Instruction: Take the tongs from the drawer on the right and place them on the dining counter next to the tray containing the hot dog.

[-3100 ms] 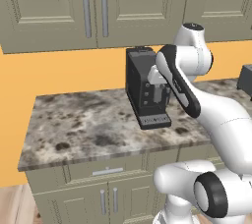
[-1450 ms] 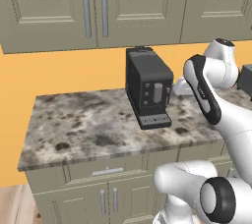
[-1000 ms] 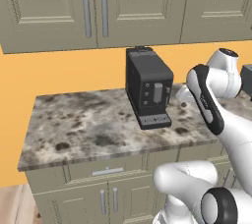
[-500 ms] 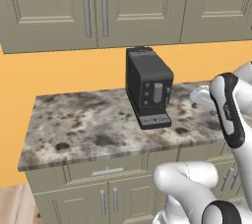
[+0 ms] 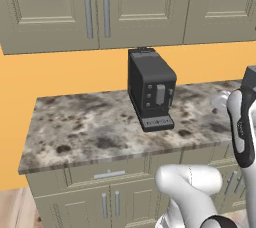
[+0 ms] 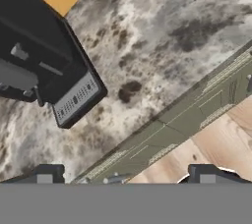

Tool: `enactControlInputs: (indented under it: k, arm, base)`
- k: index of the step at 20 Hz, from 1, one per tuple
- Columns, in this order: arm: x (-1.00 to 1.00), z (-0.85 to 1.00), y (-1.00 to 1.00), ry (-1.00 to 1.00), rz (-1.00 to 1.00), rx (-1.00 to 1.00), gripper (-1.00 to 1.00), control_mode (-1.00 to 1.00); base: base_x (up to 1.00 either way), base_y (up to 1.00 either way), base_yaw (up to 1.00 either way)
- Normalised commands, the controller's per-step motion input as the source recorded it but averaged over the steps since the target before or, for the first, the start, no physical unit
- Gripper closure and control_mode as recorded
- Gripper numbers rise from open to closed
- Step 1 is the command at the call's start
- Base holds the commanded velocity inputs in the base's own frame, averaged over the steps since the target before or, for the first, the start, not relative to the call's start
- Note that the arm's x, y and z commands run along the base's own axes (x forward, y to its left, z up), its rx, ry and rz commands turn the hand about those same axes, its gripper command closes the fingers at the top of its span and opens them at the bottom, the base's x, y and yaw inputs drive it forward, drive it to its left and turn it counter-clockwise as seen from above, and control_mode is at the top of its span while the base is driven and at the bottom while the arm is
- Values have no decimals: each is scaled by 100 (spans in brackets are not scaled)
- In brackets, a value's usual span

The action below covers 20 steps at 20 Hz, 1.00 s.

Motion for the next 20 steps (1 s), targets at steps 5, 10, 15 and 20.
enactControlInputs:
  k: [5,10,15,20]
  arm:
    - [-26,-18,-69,0,-33,11,-100,-100]
    - [-25,-26,-75,0,-26,11,-100,-100]
    - [-22,-34,-72,-3,-13,8,-100,-100]
    - [-11,-36,-45,-16,-6,12,-100,-100]
  base:
    - [0,0,0]
    - [0,0,0]
    - [0,0,0]
    - [0,0,0]
